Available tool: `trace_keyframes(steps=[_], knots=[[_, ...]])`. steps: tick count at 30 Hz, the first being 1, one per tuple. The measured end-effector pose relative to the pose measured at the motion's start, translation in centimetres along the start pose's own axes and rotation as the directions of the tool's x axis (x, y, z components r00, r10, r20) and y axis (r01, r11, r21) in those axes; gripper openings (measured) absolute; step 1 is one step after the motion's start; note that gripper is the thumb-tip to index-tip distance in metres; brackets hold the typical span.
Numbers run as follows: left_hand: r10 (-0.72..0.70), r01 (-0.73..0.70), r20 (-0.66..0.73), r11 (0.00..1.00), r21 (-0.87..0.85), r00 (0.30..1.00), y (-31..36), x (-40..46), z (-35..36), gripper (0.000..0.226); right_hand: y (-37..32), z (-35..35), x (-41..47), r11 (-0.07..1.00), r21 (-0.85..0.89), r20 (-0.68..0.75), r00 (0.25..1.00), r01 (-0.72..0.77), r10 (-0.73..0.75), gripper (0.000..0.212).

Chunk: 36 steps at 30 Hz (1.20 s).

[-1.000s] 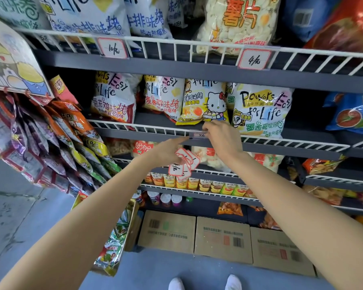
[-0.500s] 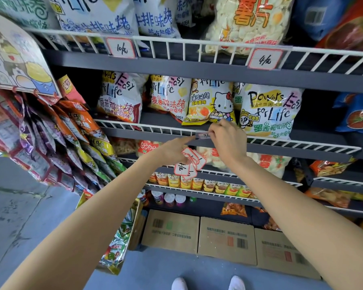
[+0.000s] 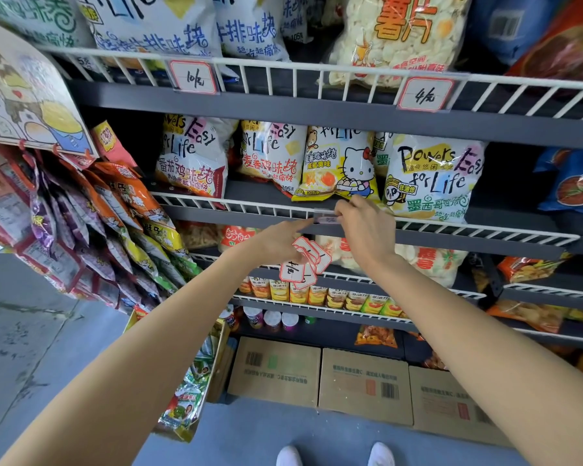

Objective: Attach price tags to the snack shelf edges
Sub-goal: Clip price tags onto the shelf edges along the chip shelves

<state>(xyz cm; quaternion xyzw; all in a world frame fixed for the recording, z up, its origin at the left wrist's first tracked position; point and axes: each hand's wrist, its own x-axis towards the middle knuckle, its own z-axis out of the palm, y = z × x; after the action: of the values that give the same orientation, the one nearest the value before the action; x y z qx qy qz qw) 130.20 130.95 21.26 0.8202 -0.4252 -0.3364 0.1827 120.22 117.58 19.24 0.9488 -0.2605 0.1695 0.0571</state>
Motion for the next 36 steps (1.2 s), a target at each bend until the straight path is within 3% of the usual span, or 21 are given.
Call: trace_keyframes(steps=[6,12,20,29,32,36], knots=[[-0.017,0.018,0.005,1.000,-0.005,1.000,0.1,0.0,0.0,0.085,-0.1,-1.1,-0.3,0.992,-0.074,-0.015,0.994,0.107,-0.108,0.035],[-0.021,0.021,0.008,1.000,-0.015,1.000,0.2,-0.4,0.1,0.085,0.1,-1.4,-1.3,0.993,-0.044,0.108,0.988,0.114,-0.109,0.028],[-0.001,0.000,0.017,1.000,0.014,1.000,0.7,-0.3,-0.1,0.087,0.8,-2.1,-0.5,0.960,0.274,0.320,0.947,-0.058,-0.034,0.031],[-0.001,0.001,0.004,0.999,-0.038,1.000,1.6,-0.4,-1.2,0.080,0.8,-2.8,-0.2,0.929,0.346,0.263,0.964,-0.130,0.037,0.028],[0.016,-0.020,-0.072,0.998,-0.059,0.997,1.8,-0.3,-1.4,0.069,0.9,-3.2,-0.3,0.912,0.376,0.264,0.962,-0.163,0.063,0.027],[0.058,-0.105,-0.233,0.976,-0.192,0.971,2.3,-0.6,-1.0,0.035,1.5,-4.3,-1.0,0.820,0.517,0.262,0.958,-0.245,0.121,0.026]])
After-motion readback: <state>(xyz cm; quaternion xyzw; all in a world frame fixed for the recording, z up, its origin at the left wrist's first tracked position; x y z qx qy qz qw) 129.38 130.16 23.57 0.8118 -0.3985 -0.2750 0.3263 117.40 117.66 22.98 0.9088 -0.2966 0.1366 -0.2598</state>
